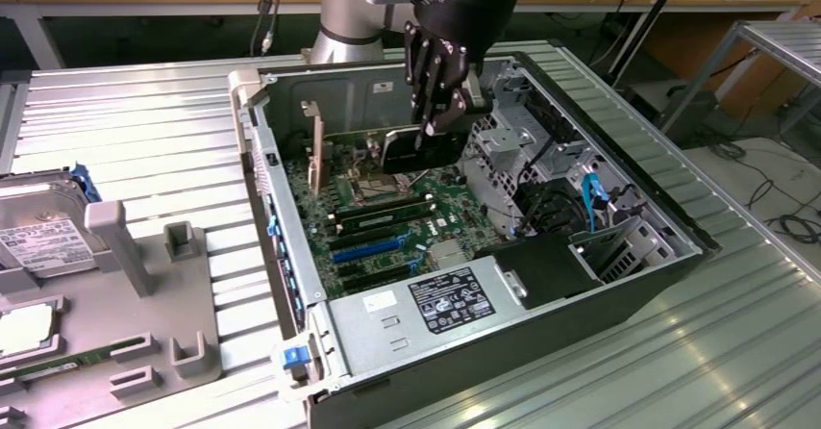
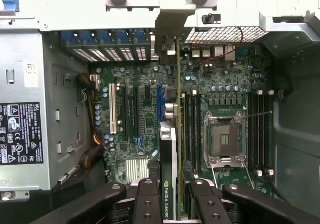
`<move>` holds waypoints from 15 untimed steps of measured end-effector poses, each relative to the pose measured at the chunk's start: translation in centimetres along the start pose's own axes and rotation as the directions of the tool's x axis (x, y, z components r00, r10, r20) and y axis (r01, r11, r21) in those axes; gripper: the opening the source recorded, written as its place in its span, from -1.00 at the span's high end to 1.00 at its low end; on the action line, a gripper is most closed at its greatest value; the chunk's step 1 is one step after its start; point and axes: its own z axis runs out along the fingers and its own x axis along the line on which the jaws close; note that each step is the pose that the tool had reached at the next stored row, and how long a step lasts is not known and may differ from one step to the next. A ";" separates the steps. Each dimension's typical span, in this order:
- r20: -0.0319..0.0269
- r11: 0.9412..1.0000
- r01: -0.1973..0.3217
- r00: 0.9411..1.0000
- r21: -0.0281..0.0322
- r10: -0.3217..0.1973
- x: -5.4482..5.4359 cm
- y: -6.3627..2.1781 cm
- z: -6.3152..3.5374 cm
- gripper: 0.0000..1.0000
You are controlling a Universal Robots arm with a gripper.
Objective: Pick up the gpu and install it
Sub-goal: 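Insert the gpu into the slot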
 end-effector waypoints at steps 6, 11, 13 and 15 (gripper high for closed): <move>0.000 1.000 0.000 1.000 0.000 0.000 0.0 0.00 0.14 0.46; 0.000 1.000 0.000 1.000 0.007 0.000 0.0 -0.04 1.30 0.46; 0.000 1.000 0.000 1.000 0.008 0.000 0.0 -0.05 1.67 0.46; -0.001 1.000 -0.002 1.000 0.008 0.002 0.0 -0.07 2.12 0.46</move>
